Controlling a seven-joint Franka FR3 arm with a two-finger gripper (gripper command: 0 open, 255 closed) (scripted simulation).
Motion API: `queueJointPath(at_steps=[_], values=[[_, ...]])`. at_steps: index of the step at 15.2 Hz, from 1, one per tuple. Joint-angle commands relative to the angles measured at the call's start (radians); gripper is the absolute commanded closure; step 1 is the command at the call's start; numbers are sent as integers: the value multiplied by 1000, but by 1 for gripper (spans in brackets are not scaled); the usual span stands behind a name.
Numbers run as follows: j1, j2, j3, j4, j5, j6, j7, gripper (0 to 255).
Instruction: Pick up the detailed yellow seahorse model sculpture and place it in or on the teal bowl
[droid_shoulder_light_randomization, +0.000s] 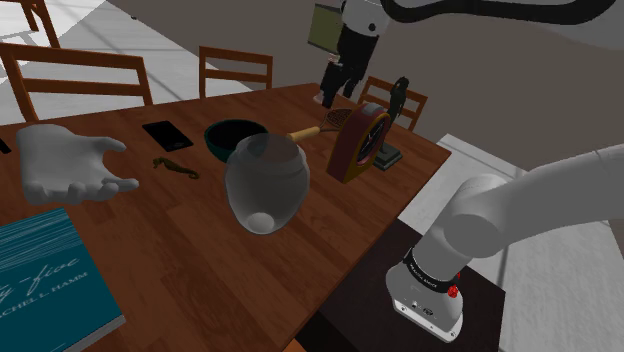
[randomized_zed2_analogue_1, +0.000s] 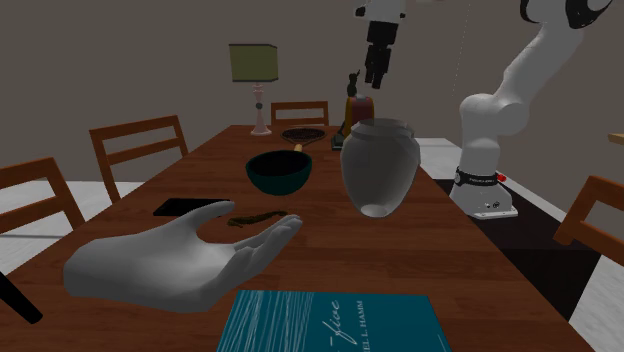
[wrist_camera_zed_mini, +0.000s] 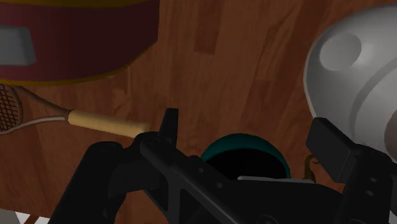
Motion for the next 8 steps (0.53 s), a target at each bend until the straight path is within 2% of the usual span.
queueJointPath(at_steps=[1, 8], values=[[2, 61, 27, 12, 11, 48, 41, 0], [7, 287, 117, 112, 16, 169, 185, 0]])
